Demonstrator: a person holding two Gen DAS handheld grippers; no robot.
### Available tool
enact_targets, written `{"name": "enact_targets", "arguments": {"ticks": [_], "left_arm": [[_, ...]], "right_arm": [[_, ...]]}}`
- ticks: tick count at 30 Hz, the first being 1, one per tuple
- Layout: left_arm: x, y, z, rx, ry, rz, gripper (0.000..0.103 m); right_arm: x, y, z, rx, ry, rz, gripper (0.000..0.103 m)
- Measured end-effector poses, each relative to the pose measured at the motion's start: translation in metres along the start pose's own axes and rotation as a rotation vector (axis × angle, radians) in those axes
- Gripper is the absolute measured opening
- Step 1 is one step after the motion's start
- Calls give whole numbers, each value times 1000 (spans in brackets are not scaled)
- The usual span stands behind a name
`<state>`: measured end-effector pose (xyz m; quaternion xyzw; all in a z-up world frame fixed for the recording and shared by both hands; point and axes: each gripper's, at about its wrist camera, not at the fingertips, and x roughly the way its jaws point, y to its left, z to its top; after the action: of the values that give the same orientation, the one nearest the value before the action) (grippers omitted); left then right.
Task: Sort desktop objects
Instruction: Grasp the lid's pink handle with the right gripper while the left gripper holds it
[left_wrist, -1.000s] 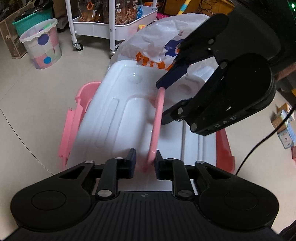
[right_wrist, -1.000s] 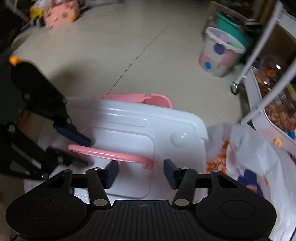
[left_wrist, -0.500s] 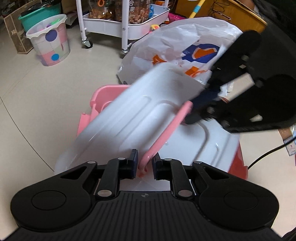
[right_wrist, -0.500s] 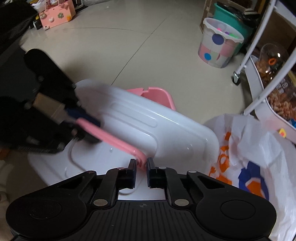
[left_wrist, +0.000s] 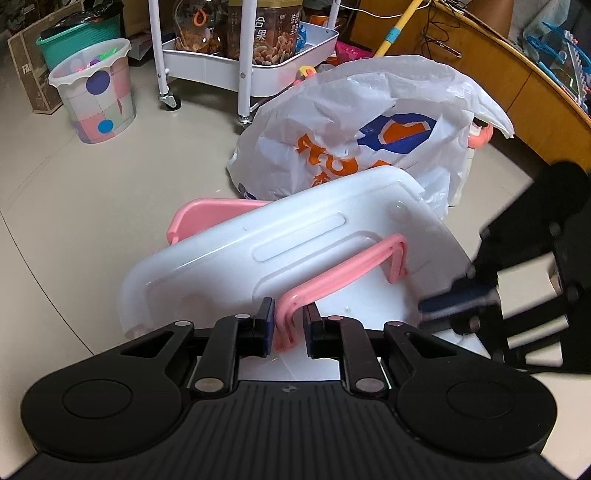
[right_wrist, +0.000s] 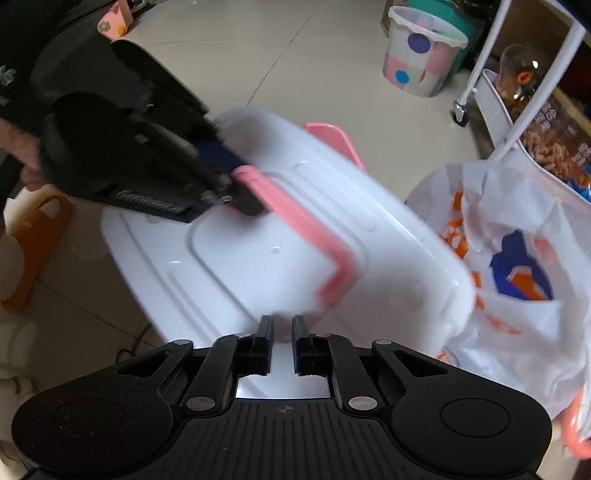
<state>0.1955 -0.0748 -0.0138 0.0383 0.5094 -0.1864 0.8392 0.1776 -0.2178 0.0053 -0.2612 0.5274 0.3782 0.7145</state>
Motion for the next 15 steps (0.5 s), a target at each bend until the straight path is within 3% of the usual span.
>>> {"name": "enact_targets", "arguments": {"ticks": [3,6,8,11,15], "left_arm": [[-1,-1,0,0,-6,10,17],[-3,-2,-1,1,9,-2,17],[-6,-1,-3,-7,14,-13,17],[-9,-2,-7,-3,20,-8,17],[-13,2,-11,-47,9,4,19]], "right_arm": [[-3,6,-3,-6,3,-23,10],[-13,3,-6,-22,-24,-79,18],[-22,-4,-3,-19,-76,-103,42],[-28,-13,6,-24,-132,-105,47],[-13,-20,23,-79,-134,-104,46]]}}
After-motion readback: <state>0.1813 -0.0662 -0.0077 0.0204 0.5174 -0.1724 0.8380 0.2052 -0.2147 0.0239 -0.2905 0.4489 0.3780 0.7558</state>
